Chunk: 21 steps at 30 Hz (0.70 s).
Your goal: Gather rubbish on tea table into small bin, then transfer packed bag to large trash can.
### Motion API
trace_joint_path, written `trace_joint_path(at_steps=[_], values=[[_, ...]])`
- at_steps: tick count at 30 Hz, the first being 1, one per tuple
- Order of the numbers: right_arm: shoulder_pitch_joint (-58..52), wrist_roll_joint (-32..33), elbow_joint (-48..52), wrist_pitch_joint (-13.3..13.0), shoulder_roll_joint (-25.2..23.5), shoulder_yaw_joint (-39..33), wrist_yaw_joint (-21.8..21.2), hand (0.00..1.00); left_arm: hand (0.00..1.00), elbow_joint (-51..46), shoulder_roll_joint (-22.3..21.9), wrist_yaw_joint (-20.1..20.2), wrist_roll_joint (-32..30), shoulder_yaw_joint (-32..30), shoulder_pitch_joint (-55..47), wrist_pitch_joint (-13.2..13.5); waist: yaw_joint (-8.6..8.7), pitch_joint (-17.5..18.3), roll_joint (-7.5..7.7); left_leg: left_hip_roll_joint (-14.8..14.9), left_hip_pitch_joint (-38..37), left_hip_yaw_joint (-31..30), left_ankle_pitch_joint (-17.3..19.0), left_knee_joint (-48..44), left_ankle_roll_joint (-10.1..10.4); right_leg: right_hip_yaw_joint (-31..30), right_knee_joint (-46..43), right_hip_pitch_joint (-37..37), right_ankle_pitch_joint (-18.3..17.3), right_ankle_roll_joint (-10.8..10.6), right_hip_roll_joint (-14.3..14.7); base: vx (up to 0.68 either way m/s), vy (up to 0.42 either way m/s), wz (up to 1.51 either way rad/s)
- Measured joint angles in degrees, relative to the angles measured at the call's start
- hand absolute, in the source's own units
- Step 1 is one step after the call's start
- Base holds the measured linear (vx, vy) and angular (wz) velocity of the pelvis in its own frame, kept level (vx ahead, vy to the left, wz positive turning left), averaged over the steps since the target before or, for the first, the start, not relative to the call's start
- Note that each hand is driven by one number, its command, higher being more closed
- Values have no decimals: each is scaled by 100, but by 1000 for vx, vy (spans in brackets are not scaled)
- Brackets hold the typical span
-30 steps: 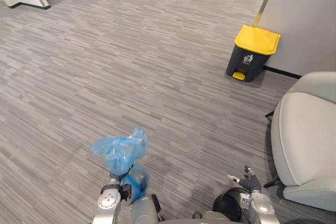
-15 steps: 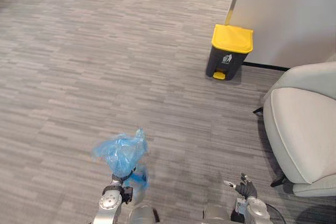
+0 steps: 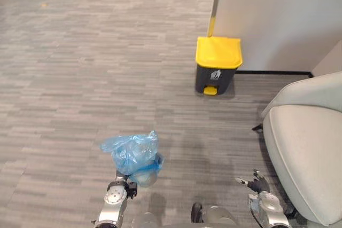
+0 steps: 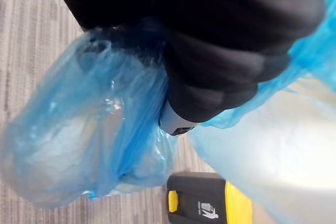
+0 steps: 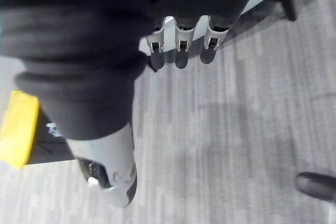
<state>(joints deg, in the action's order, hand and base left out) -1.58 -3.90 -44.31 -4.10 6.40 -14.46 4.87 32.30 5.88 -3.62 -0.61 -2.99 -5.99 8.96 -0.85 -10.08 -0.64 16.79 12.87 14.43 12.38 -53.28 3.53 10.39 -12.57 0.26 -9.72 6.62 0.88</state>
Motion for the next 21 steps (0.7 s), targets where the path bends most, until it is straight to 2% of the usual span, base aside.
trace_joint_path(at_steps=[1,2,3,4,5,6,7,9,11,12,13,14,15,16,17,18,20,21], values=[[5,2,2,6,-12,-1,0,0,100,-28,-17,0,0,0,-33,3,-25,-30,54,-52,143,-21,46,233,-75,-103,41,68,-24,-42,-10,236,114,-52],[12,5,6,21,-47,-35,7,0,100,-27,-41,0,0,-22,-68,2,-54,-26,4,-142,290,-56,52,708,-83,-188,77,183,-37,-85,-53,253,132,-48],[-8,8,9,31,-72,-38,23,0,100,-27,-85,-3,1,-66,-99,-1,-55,-49,50,-280,352,-47,48,1313,-76,-287,72,263,-102,-194,-132,420,273,-57],[-10,9,11,38,-75,-41,36,0,100,-28,-180,-3,1,-117,-111,0,-51,-35,17,-504,437,-121,-65,2369,8,-455,79,350,-214,-383,-228,361,276,-50],[-12,8,13,39,-62,-41,41,0,100,-28,-205,-2,1,-118,-122,0,-49,-12,-23,-571,426,-219,-203,2842,103,-521,67,365,-279,-489,-245,426,385,-72],[-17,8,8,53,-18,-37,44,0,100,-10,-272,-7,4,-139,-158,-6,-76,34,-126,-615,346,-340,-945,3331,-69,-708,10,366,-424,-700,-211,366,347,-64],[-46,5,24,63,-174,-15,31,0,100,36,-224,-11,6,-175,-161,-41,-121,90,102,-821,235,-117,-733,3344,-103,-859,-5,365,-486,-829,-442,365,328,-57],[-66,4,24,63,-214,-17,32,0,100,36,-203,-10,8,-179,-139,-48,-146,171,250,-995,220,47,-425,3172,-197,-903,-46,382,-576,-973,-702,347,253,-30],[-39,-3,35,59,-229,-1,15,0,100,34,-222,-10,9,-146,-215,-109,-194,172,238,-1108,-149,373,29,3018,-323,-1047,-748,317,-646,-1105,-944,364,242,-53],[-44,-4,38,58,-232,28,15,0,100,32,-215,-10,10,-121,-257,-119,-175,177,227,-1144,-280,412,104,3054,-325,-1053,-1080,224,-637,-1140,-998,262,154,-39],[-29,-14,37,59,-229,119,13,0,100,32,-178,-12,9,-91,-310,-121,-164,193,213,-1203,-497,478,197,3154,-340,-1060,-1779,-27,-568,-1370,-1080,331,137,-21],[-53,-21,37,61,-249,203,1,0,100,32,-103,-13,9,35,-322,-126,-148,197,206,-1229,-712,530,289,3248,-352,-1055,-2697,-428,-433,-1697,-1139,399,118,-22],[-66,-21,36,64,-288,251,-5,0,100,30,-15,-14,10,96,-310,-125,-144,197,207,-1233,-902,557,352,3310,-372,-991,-3391,-804,-459,-1701,-1181,407,83,-16],[-64,-23,37,65,-296,290,-6,0,100,30,24,-15,10,106,-307,-126,-136,194,202,-1235,-1005,566,391,3346,-365,-882,-3648,-998,-494,-1639,-1198,355,0,-10],[-57,-24,37,66,-298,351,-6,0,100,30,77,-22,12,106,-307,-129,-87,193,199,-1227,-1207,600,447,3428,-354,-653,-3927,-1319,-612,-1432,-1222,376,-51,4],[-34,-25,36,67,-297,373,-6,0,100,31,112,-24,16,101,-303,-128,2,182,179,-1208,-1403,615,463,3543,-339,-393,-3905,-1587,-732,-1227,-1219,393,-75,8],[4,-25,25,65,-280,373,-5,0,100,41,105,-25,17,74,-270,-129,40,149,122,-1098,-1685,626,462,3661,-336,-34,-3566,-1928,-819,-1062,-1130,441,-150,1],[5,-26,2,65,-238,386,-5,0,100,112,103,-24,19,74,-208,-122,72,121,24,-958,-1850,616,461,3726,-326,201,-2978,-2144,-786,-1001,-972,544,-234,6]])
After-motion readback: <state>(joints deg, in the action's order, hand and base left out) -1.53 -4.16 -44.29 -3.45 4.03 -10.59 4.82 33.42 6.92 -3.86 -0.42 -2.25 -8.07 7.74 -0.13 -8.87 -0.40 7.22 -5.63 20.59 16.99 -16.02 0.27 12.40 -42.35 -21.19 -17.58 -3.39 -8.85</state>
